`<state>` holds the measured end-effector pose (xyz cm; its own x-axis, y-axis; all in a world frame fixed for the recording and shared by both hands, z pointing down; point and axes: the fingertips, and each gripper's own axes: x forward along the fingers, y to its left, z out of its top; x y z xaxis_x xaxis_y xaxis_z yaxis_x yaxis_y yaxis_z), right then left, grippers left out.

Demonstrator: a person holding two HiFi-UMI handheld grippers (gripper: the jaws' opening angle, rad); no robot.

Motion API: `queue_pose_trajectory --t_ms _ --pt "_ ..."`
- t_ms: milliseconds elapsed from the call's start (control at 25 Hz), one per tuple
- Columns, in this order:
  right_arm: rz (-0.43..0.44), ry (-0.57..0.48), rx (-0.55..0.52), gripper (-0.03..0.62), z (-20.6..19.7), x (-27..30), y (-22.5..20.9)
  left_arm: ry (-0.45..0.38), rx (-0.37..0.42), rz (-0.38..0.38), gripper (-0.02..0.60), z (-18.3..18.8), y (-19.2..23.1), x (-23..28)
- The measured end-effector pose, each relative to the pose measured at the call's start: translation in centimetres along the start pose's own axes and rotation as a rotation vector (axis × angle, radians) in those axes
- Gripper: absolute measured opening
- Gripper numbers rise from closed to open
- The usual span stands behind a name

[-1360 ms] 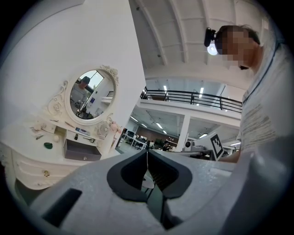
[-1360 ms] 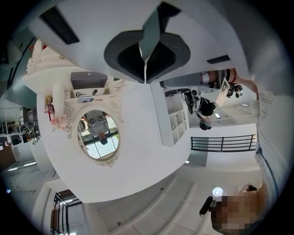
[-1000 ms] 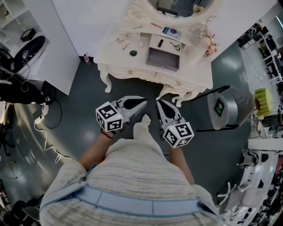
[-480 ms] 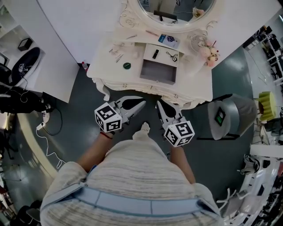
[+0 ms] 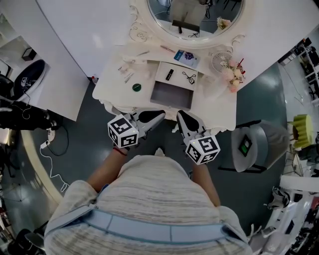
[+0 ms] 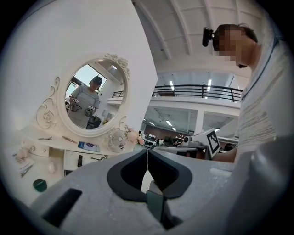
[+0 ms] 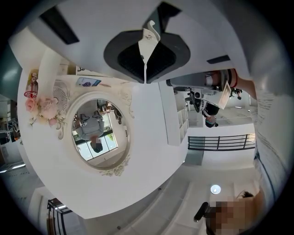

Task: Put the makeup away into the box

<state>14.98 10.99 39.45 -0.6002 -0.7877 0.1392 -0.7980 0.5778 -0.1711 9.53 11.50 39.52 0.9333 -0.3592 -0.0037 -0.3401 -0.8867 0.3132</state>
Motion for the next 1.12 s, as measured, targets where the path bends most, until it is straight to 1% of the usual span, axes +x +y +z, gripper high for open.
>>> queue_pose_trajectory --t_ms 160,320,480,720,880,1120 --pt "0.001 -0.005 0.001 0.011 0.7 0.6 -2.8 0.010 0.018 -0.003 0.015 0.5 1.2 2.6" --pt "-0.009 0.002 0.012 0.011 0.5 1.2 -4.8 0.023 0.012 -0.008 0.015 0.2 2.2 4.3" --pt "-0.009 0.017 0.025 0.011 -0.3 1.5 -5.6 0.035 -0.001 -0.009 0.015 -0.3 2.9 5.0" --pt "-0.002 0.041 0.023 0.011 -0.6 2.8 -6.1 0.040 -0.001 -0.020 0.015 -0.1 4.1 5.6" --pt "-0.016 0.055 0.024 0.011 -0.4 4.0 -7.1 0.046 -0.001 -0.027 0.015 0.3 5.7 6.1" --pt "-0.040 0.075 0.033 0.011 -0.2 6.2 -8.2 0.054 -0.025 -0.031 0.015 0.8 8.4 6.4"
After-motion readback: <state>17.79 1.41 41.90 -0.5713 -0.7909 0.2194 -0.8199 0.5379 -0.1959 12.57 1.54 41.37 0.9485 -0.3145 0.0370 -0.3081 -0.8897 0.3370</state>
